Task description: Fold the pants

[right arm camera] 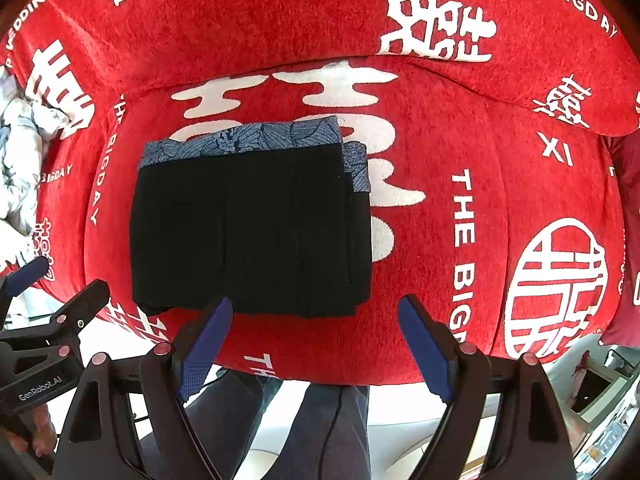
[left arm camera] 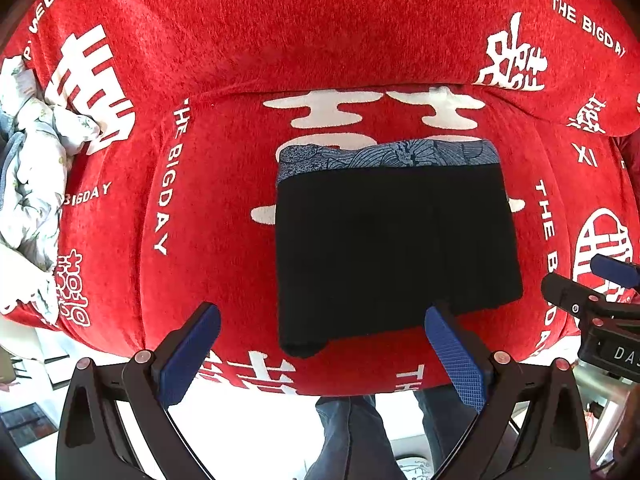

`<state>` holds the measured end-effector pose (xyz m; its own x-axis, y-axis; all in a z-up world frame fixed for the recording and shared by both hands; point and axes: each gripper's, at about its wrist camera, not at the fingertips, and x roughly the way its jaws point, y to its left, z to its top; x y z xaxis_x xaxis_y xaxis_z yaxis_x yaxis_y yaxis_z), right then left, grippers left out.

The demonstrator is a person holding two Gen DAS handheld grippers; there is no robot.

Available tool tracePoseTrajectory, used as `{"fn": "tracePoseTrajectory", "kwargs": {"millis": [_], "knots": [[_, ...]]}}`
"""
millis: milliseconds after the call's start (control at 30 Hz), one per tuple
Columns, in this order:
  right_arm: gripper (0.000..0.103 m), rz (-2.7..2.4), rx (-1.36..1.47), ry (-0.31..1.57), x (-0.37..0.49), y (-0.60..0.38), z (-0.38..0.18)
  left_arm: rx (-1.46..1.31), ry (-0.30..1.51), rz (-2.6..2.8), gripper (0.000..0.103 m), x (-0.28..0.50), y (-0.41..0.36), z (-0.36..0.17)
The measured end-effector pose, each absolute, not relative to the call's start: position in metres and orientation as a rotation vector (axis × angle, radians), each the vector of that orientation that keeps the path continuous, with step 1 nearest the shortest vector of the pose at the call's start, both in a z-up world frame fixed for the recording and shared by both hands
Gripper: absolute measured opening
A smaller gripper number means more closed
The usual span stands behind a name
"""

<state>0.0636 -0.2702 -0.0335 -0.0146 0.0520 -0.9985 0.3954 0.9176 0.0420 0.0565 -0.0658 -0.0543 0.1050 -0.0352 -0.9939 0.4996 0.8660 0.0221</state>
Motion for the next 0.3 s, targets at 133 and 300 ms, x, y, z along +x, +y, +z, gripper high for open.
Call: {"fn": "tracePoseTrajectory", "kwargs": {"millis": [133,300], "knots": [[0.087,-0.277,0.351,1.575,0.0653,-0.2703,-0.0337,0.389,1.420,-0.409,0.102,0.0577,-0.0651,-0.0551],[0.087,-0.276,0.351,1.580,0.0649,-0.2697,-0.0349,0.379,1.418,-0.428,0.102,0.0566,-0.0659,-0.0553]]}}
